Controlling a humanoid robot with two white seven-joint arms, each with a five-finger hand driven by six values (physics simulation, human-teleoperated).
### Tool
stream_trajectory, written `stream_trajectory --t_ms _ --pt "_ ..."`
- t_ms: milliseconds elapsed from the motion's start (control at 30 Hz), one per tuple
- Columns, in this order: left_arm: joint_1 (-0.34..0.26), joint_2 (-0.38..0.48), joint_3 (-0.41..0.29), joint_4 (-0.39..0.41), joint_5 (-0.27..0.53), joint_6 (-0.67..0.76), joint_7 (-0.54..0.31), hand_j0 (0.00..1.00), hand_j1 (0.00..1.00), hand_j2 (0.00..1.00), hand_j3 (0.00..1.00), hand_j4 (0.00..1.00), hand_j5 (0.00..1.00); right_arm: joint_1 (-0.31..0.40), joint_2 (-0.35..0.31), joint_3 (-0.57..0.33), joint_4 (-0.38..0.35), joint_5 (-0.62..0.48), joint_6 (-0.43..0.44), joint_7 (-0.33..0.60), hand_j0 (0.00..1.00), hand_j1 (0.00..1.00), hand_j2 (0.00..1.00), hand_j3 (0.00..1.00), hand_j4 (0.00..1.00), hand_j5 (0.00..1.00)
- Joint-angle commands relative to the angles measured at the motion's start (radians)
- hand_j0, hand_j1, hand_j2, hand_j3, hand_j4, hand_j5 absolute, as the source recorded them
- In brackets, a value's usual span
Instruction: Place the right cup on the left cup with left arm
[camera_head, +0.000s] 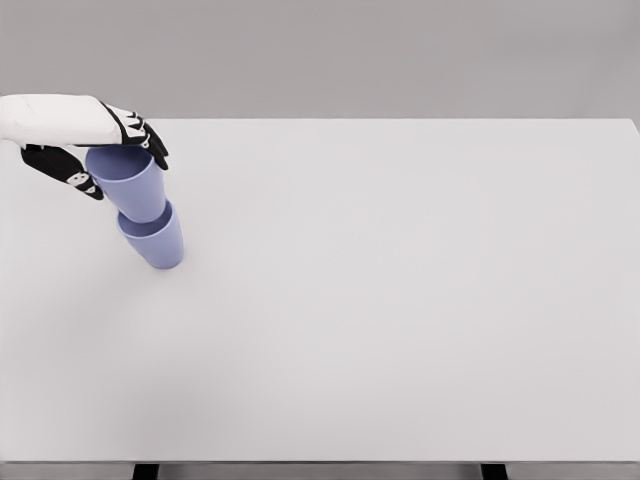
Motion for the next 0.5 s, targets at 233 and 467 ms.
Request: stream_trajectory --t_ms 233,467 --pt "0.0 0.005 0.004 -0.002 0.003 0.003 0.01 0.96 0.96 0.96 0.96 0.96 0.96 0.0 0.0 0.0 0.0 0.002 -0.001 0.0 1.0 1.0 1.0 1.0 1.0 1.0" --pt "0.0 0.009 0.004 0.0 0.003 0.003 0.009 1.0 1.0 1.0 1.0 1.0 1.0 -0.002 0.0 0.0 0.0 0.0 -0.001 0.0 1.0 1.0 1.0 1.0 1.0 1.0"
